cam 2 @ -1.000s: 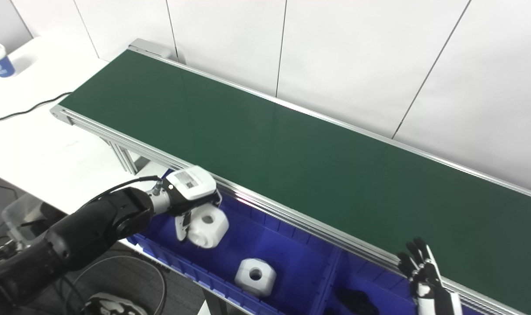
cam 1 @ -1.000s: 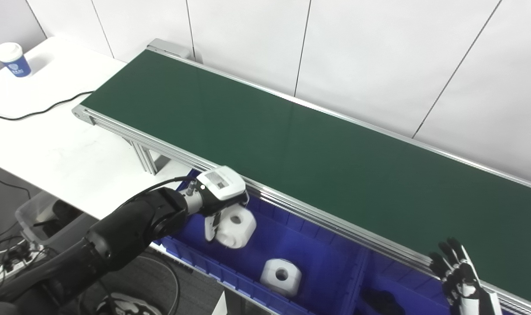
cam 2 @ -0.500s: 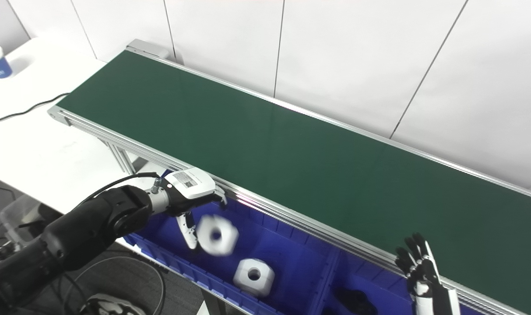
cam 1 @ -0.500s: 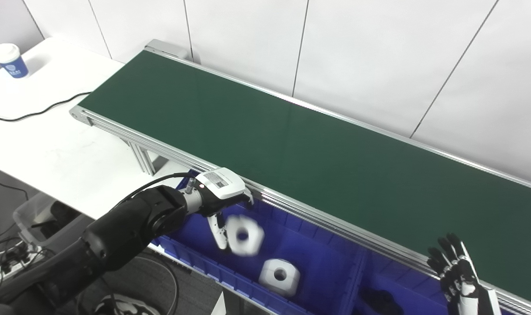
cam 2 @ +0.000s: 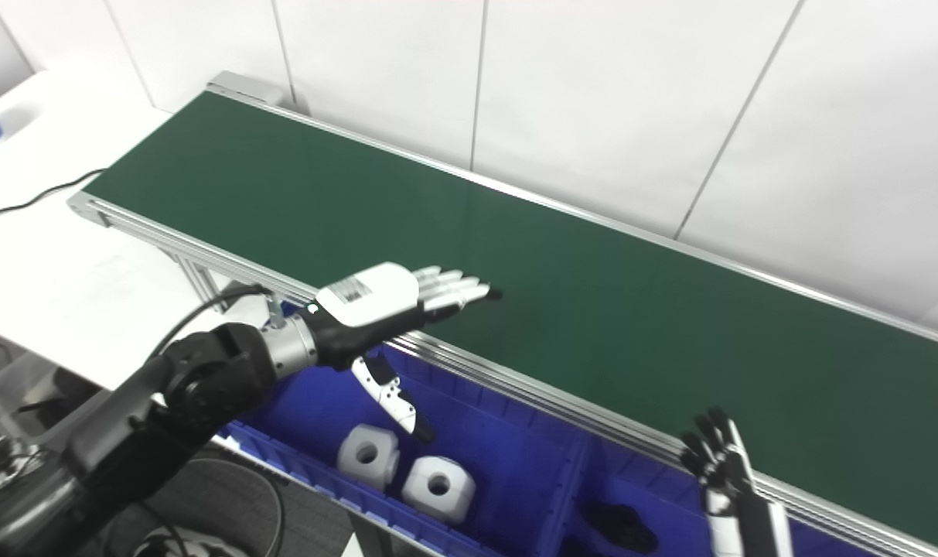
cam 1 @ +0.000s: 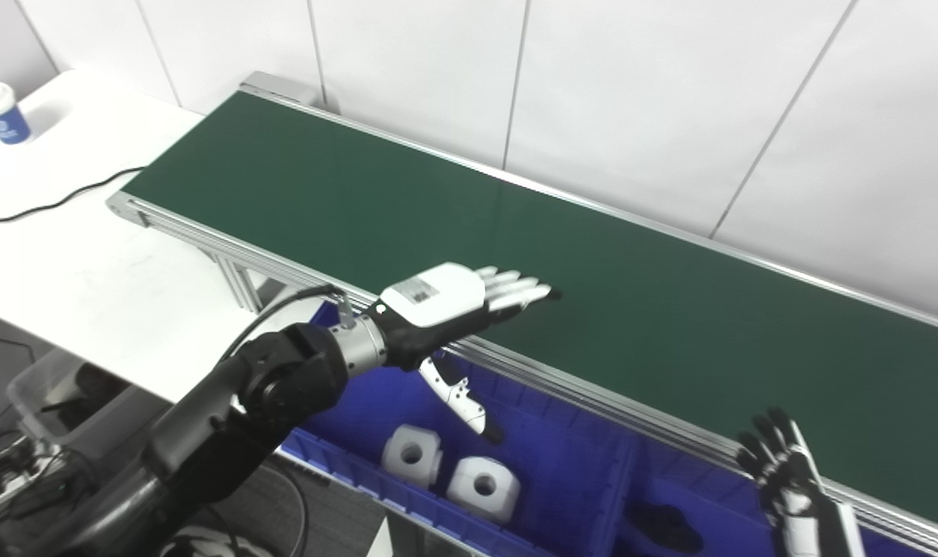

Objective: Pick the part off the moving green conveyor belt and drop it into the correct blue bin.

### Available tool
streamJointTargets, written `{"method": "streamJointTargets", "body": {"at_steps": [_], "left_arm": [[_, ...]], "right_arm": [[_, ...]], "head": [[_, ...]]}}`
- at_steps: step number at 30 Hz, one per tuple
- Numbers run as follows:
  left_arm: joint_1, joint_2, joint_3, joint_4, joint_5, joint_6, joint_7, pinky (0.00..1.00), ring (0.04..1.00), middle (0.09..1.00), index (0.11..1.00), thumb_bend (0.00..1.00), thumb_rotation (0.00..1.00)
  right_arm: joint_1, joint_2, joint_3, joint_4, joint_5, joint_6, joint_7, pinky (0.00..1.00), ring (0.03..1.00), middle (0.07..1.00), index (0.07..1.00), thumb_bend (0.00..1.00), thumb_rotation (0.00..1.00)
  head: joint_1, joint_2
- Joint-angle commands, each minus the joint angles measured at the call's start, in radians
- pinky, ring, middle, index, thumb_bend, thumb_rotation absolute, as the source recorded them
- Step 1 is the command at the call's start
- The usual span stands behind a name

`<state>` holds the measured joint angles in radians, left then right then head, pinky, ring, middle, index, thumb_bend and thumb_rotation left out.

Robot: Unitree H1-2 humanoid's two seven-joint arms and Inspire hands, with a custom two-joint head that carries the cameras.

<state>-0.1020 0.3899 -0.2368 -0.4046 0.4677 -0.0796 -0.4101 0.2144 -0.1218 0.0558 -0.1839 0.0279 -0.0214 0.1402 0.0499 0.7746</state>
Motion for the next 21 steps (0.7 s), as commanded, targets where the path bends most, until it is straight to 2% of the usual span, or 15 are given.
{"method": "streamJointTargets", "body": {"at_steps": [1, 3, 6, 7, 8, 10, 12, 16, 21], "left_arm": [[0.013, -0.027, 0.045, -0.038, -0.122, 0.033, 0.030, 1.00, 1.000, 1.000, 1.000, 1.00, 0.69], [0.032, -0.059, 0.074, -0.051, -0.205, 0.076, 0.029, 0.99, 1.000, 1.000, 1.000, 0.99, 0.70], [0.078, -0.146, 0.096, -0.043, -0.325, 0.178, 0.043, 1.00, 1.000, 1.000, 1.000, 0.94, 0.75], [0.091, -0.172, 0.094, -0.041, -0.337, 0.204, 0.052, 1.00, 1.000, 1.000, 1.000, 0.94, 0.79], [0.100, -0.189, 0.093, -0.036, -0.341, 0.217, 0.060, 1.00, 1.000, 1.000, 1.000, 0.94, 0.82], [0.114, -0.221, 0.082, -0.023, -0.346, 0.226, 0.071, 1.00, 1.000, 1.000, 1.000, 0.93, 0.86], [0.127, -0.249, 0.068, -0.007, -0.355, 0.224, 0.071, 1.00, 1.000, 1.000, 1.000, 0.93, 0.85], [0.156, -0.243, 0.039, 0.004, -0.354, 0.211, 0.050, 1.00, 1.000, 1.000, 1.000, 0.90, 0.82], [0.183, -0.242, 0.019, -0.017, -0.364, 0.237, 0.055, 1.00, 1.000, 1.000, 1.000, 0.89, 0.81]], "right_arm": [[-0.012, 0.035, 0.029, -0.065, -0.046, 0.031, -0.020, 0.88, 0.908, 0.943, 0.960, 0.93, 0.95], [-0.014, 0.067, 0.060, -0.083, -0.095, 0.054, -0.040, 0.90, 0.914, 0.950, 0.964, 0.92, 0.96], [-0.023, 0.124, 0.105, -0.100, -0.166, 0.090, -0.071, 0.91, 0.923, 0.956, 0.967, 0.91, 0.99], [-0.025, 0.140, 0.115, -0.104, -0.179, 0.102, -0.077, 0.92, 0.929, 0.958, 0.966, 0.90, 0.99], [-0.028, 0.157, 0.125, -0.104, -0.194, 0.115, -0.085, 0.92, 0.933, 0.958, 0.966, 0.90, 0.99], [-0.031, 0.183, 0.141, -0.102, -0.217, 0.132, -0.097, 0.93, 0.935, 0.958, 0.965, 0.90, 0.99], [-0.034, 0.203, 0.154, -0.099, -0.235, 0.141, -0.106, 0.92, 0.937, 0.962, 0.966, 0.90, 0.99], [-0.035, 0.230, 0.176, -0.098, -0.263, 0.147, -0.125, 0.93, 0.941, 0.969, 0.970, 0.87, 0.99], [-0.032, 0.237, 0.190, -0.105, -0.288, 0.147, -0.140, 0.93, 0.942, 0.979, 0.976, 0.86, 1.00]], "head": [[-0.101, 0.003], [-0.185, 0.002], [-0.300, -0.003], [-0.300, -0.003], [-0.343, -0.007], [-0.380, -0.012], [-0.405, -0.016], [-0.447, -0.023], [-0.472, -0.030]]}}
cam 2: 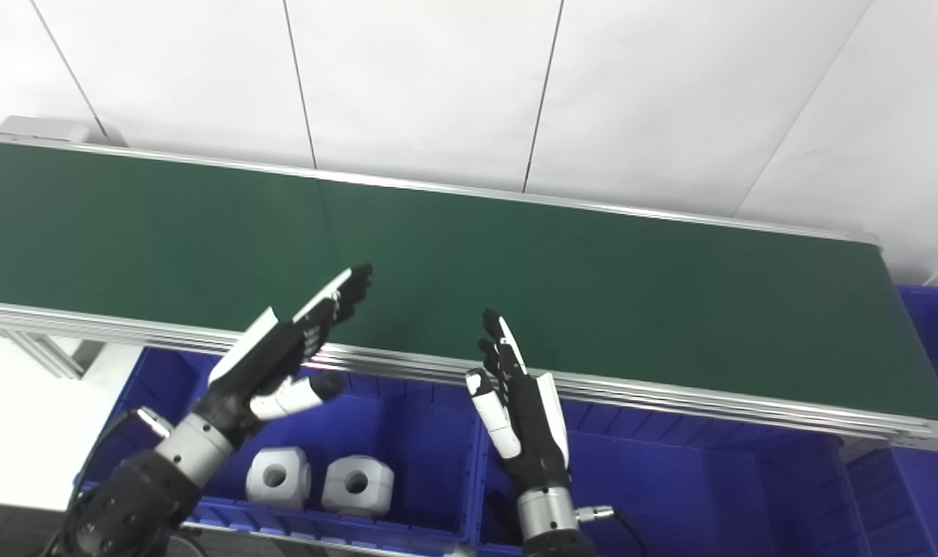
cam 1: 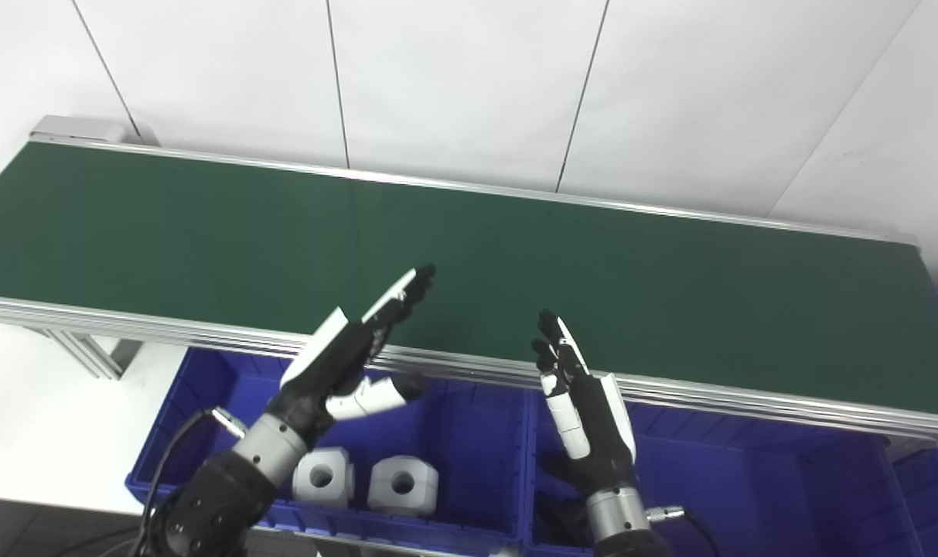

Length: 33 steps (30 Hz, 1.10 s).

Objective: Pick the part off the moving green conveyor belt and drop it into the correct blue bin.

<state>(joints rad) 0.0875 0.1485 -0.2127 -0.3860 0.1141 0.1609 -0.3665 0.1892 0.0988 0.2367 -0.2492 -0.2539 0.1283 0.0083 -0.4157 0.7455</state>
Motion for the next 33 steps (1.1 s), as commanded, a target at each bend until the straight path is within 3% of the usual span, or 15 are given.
{"method": "streamJointTargets", "body": {"at_steps": [1, 5, 8, 11, 14, 19, 22, 26, 29, 33], "left_arm": [[-0.004, -0.006, -0.009, -0.045, -0.012, 0.005, 0.013, 1.00, 1.000, 1.000, 1.000, 0.89, 0.81], [-0.005, -0.030, -0.015, -0.104, -0.024, 0.060, 0.021, 1.00, 1.000, 1.000, 1.000, 0.85, 0.82], [-0.016, -0.057, 0.008, -0.174, -0.076, 0.147, 0.031, 1.00, 1.000, 1.000, 1.000, 0.91, 0.81], [-0.014, -0.055, 0.031, -0.233, -0.067, 0.181, 0.052, 1.00, 1.000, 1.000, 1.000, 0.82, 0.82], [0.007, -0.054, 0.048, -0.220, -0.090, 0.179, 0.061, 1.00, 1.000, 1.000, 1.000, 0.79, 0.83], [0.036, -0.072, 0.091, -0.165, -0.225, 0.223, 0.056, 1.00, 1.000, 1.000, 1.000, 0.82, 0.76], [0.038, -0.043, 0.089, -0.156, -0.213, 0.225, 0.059, 1.00, 1.000, 1.000, 1.000, 0.78, 0.77], [0.025, -0.038, 0.090, -0.177, -0.207, 0.261, 0.079, 1.00, 1.000, 1.000, 1.000, 0.77, 0.78], [0.016, -0.034, 0.073, -0.181, -0.186, 0.250, 0.089, 1.00, 1.000, 1.000, 1.000, 0.83, 0.79], [0.017, -0.029, 0.057, -0.180, -0.171, 0.239, 0.097, 1.00, 1.000, 1.000, 1.000, 0.78, 0.78]], "right_arm": [[-0.005, 0.016, 0.010, -0.041, -0.010, -0.002, -0.010, 0.93, 0.943, 0.981, 0.977, 0.86, 1.00], [0.004, 0.011, 0.011, -0.043, -0.017, -0.005, -0.010, 0.93, 0.945, 0.985, 0.980, 0.87, 1.00], [0.010, 0.012, 0.009, -0.044, -0.006, -0.006, -0.008, 0.93, 0.947, 0.988, 0.981, 0.88, 1.00], [0.017, 0.012, 0.009, -0.047, -0.001, -0.006, -0.006, 0.94, 0.947, 0.988, 0.980, 0.88, 1.00], [0.020, 0.015, 0.014, -0.047, -0.006, -0.002, -0.007, 0.94, 0.940, 0.985, 0.979, 0.89, 1.00], [0.016, 0.028, 0.038, -0.024, -0.040, -0.001, -0.018, 0.95, 0.941, 0.983, 0.976, 0.87, 1.00], [0.010, 0.038, 0.053, -0.003, -0.056, -0.007, -0.028, 0.99, 0.963, 0.996, 0.979, 0.87, 1.00], [0.005, 0.044, 0.059, 0.018, -0.053, -0.021, -0.039, 1.00, 0.985, 1.000, 0.981, 0.89, 1.00], [0.008, 0.039, 0.056, 0.015, -0.042, -0.017, -0.036, 1.00, 0.996, 1.000, 0.982, 0.90, 1.00], [0.012, 0.030, 0.053, 0.001, -0.034, -0.010, -0.029, 1.00, 0.985, 1.000, 0.981, 0.90, 1.00]], "head": [[-0.006, -0.001], [-0.006, -0.007], [-0.010, -0.011], [-0.026, -0.018], [-0.061, -0.026], [-0.168, -0.043], [-0.205, -0.054], [-0.188, -0.055], [-0.159, -0.051], [-0.135, -0.048]]}}
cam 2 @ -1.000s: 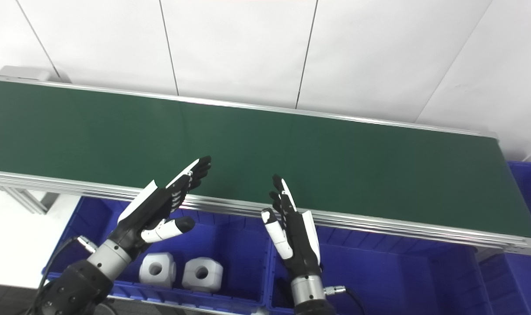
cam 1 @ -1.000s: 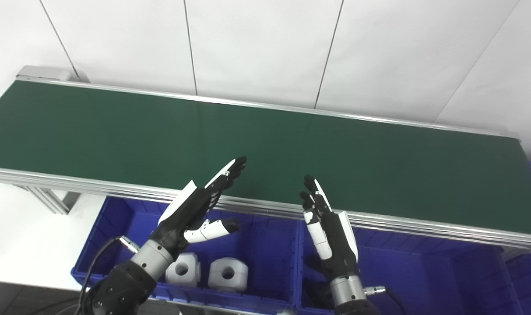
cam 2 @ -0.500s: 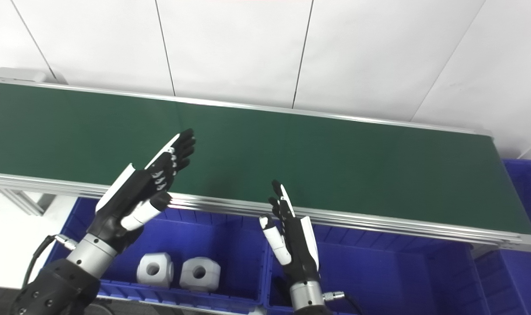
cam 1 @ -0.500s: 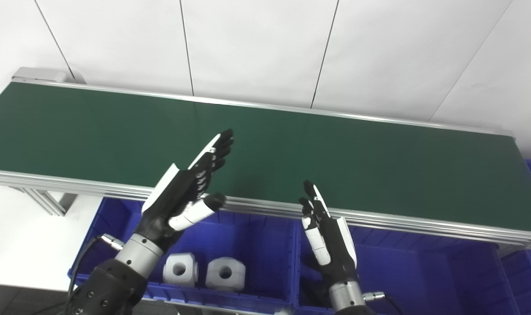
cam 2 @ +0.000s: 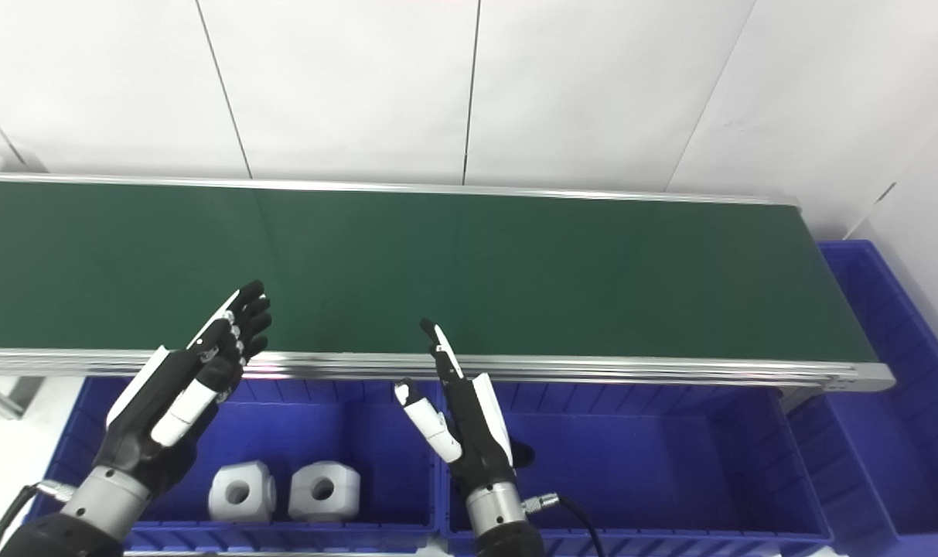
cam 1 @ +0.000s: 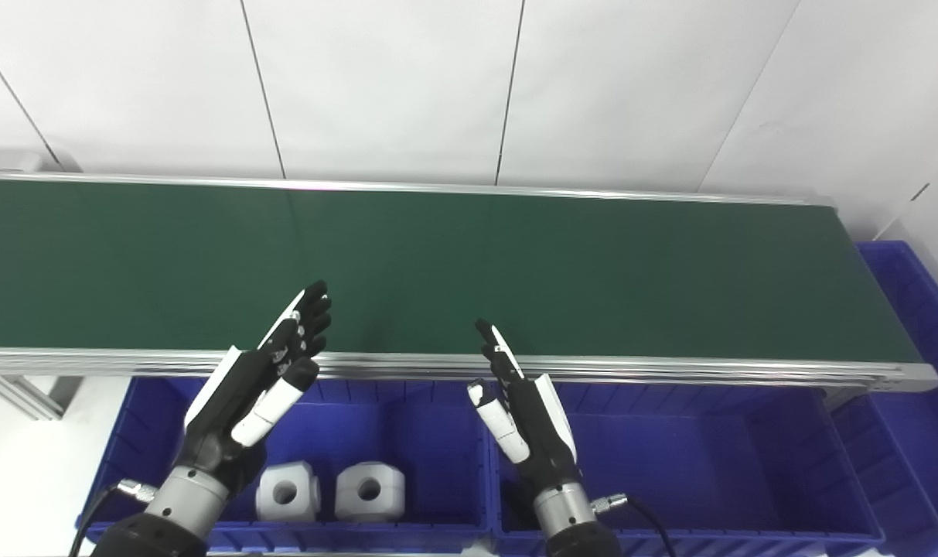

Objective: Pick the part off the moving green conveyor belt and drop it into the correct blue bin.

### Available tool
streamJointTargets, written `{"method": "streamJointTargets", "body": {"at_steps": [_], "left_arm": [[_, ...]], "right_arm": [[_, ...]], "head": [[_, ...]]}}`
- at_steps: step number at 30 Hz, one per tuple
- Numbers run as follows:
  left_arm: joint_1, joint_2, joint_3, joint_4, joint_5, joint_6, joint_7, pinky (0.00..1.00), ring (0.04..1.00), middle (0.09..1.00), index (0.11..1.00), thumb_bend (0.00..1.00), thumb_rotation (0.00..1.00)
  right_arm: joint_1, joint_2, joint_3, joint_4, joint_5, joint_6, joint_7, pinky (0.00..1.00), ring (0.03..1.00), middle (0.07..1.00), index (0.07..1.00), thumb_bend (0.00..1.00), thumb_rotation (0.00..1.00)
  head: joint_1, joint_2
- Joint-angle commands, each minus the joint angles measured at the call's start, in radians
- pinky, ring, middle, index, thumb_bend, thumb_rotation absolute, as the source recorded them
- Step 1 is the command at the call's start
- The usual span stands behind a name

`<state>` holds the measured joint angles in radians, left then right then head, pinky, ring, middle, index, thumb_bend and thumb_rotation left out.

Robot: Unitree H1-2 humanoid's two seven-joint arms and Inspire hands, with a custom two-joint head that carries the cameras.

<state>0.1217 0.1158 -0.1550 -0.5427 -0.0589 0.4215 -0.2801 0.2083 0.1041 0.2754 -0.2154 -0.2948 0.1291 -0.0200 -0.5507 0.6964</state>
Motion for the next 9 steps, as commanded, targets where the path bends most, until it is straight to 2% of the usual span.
{"method": "streamJointTargets", "body": {"at_steps": [1, 6, 9], "left_arm": [[-0.015, 0.005, -0.007, -0.020, 0.013, -0.031, 0.013, 1.00, 1.000, 1.000, 1.000, 0.77, 0.78], [0.003, -0.021, -0.014, 0.021, -0.019, -0.073, 0.012, 1.00, 1.000, 1.000, 1.000, 0.72, 0.75], [0.012, -0.041, -0.024, 0.024, -0.011, -0.092, 0.021, 1.00, 1.000, 1.000, 1.000, 0.74, 0.73]], "right_arm": [[-0.004, 0.022, 0.013, -0.037, 0.006, -0.009, 0.000, 1.00, 0.983, 1.000, 0.982, 0.90, 1.00], [0.015, 0.002, 0.003, -0.043, 0.019, -0.019, 0.006, 0.99, 0.971, 1.000, 0.982, 0.90, 1.00], [0.030, -0.013, -0.003, -0.059, 0.030, -0.022, 0.013, 0.98, 0.968, 1.000, 0.983, 0.90, 1.00]], "head": [[0.017, 0.003], [0.091, -0.017], [0.136, -0.019]]}}
